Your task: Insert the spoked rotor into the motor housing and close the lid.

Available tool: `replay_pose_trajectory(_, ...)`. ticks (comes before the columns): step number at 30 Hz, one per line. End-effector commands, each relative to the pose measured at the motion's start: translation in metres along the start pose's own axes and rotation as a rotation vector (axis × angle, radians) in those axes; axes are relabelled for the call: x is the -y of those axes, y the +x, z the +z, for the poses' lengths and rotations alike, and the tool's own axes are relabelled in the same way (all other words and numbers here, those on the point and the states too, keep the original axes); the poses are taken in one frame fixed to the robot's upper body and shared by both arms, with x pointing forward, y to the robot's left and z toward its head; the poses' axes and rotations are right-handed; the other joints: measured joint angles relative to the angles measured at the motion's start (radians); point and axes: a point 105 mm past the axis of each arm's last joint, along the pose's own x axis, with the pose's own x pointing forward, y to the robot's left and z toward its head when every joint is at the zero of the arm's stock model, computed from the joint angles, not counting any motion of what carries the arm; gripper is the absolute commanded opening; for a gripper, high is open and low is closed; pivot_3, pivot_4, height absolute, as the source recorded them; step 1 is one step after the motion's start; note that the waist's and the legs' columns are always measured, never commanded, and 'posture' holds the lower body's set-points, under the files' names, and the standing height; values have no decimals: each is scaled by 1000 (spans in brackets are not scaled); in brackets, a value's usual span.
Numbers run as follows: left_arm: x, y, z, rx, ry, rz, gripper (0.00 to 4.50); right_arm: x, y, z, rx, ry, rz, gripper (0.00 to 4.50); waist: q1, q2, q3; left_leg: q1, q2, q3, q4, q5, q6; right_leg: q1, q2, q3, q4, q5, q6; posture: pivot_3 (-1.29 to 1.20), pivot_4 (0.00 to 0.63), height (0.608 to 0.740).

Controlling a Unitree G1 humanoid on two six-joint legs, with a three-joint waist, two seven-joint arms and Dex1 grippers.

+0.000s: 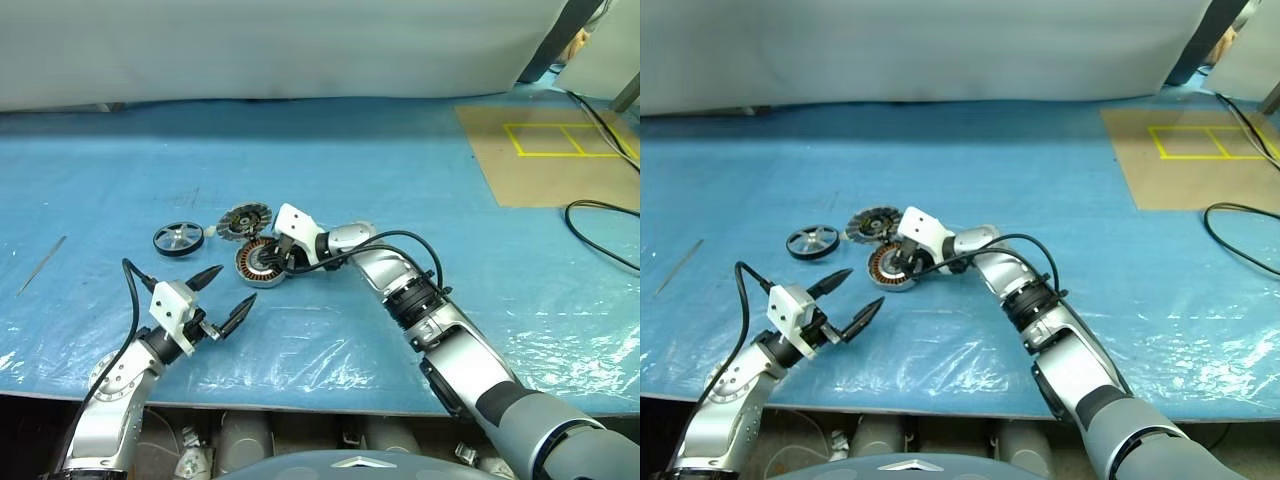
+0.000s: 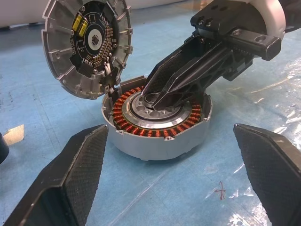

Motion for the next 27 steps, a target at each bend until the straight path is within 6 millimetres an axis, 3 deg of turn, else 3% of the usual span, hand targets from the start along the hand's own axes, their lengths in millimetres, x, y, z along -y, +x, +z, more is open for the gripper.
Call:
replay_pose_trajectory(1, 1, -1, 8, 25, 25, -4, 4500, 2, 0, 3, 10, -9, -10, 560, 0, 0, 0, 0, 0, 0, 0, 0, 0, 0, 0, 0, 0, 0, 0, 0, 150, 740)
replay_pose_trajectory(10, 1, -2, 8, 22, 25, -3, 4500, 2, 0, 1, 6, -3, -6, 560, 0, 0, 0, 0, 0, 0, 0, 0, 0, 0, 0, 0, 0, 0, 0, 0, 150, 740)
replay_pose_trajectory(16, 1, -3, 6, 17, 25, -1, 4500, 5, -2, 9, 50, 14, -12, 2620, 0, 0, 0, 0, 0, 0, 0, 0, 0, 0, 0, 0, 0, 0, 0, 0, 150, 740)
replay_pose_trajectory(19, 0, -3, 6, 15, 25, -1, 4500, 11, -7, 19, 104, 50, -22, 2620, 1, 0, 0, 0, 0, 0, 0, 0, 0, 0, 0, 0, 0, 0, 0, 0, 150, 740)
replay_pose_trajectory(22, 0, -1, 6, 15, 25, -6, 4500, 14, -8, 23, 122, 73, -31, 1965, 1, 0, 0, 0, 0, 0, 0, 0, 0, 0, 0, 0, 0, 0, 0, 0, 150, 740)
replay_pose_trajectory(27, 0, 2, 8, 17, 26, -13, 4500, 8, -5, 19, 115, 76, -19, 312, 0, 0, 0, 0, 0, 0, 0, 0, 0, 0, 0, 0, 0, 0, 0, 0, 150, 740)
